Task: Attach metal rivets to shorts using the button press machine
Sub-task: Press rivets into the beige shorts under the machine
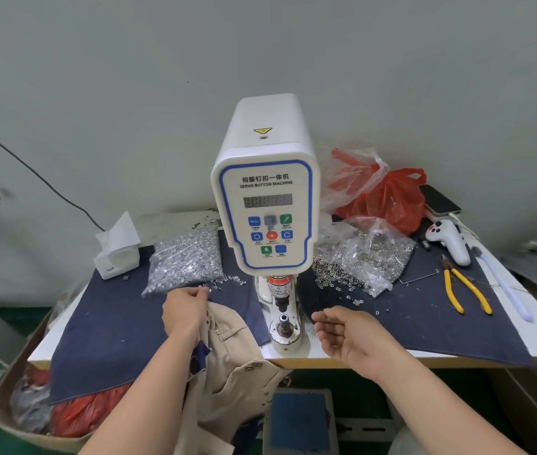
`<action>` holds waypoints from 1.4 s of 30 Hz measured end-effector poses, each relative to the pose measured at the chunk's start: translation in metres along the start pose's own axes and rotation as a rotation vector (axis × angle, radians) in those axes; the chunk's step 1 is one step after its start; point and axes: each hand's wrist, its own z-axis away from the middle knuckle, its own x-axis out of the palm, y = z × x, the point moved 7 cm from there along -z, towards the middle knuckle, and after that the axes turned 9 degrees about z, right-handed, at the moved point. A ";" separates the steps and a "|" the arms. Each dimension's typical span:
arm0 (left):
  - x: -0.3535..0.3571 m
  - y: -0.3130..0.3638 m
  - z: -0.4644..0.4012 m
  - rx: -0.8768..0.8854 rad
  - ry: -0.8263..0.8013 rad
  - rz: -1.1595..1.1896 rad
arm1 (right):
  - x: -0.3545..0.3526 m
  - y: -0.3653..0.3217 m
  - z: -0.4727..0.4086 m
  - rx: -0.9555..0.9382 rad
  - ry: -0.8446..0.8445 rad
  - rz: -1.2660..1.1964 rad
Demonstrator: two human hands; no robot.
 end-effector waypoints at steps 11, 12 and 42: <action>-0.008 0.009 0.089 -0.087 -0.388 0.399 | 0.034 -0.028 0.029 -0.798 0.356 0.866; -0.004 0.011 0.101 -0.107 -0.434 0.416 | 0.042 -0.026 0.034 -0.874 0.330 0.883; 0.019 0.003 0.169 -0.388 -0.620 0.637 | 0.064 -0.052 0.017 -0.982 0.227 1.349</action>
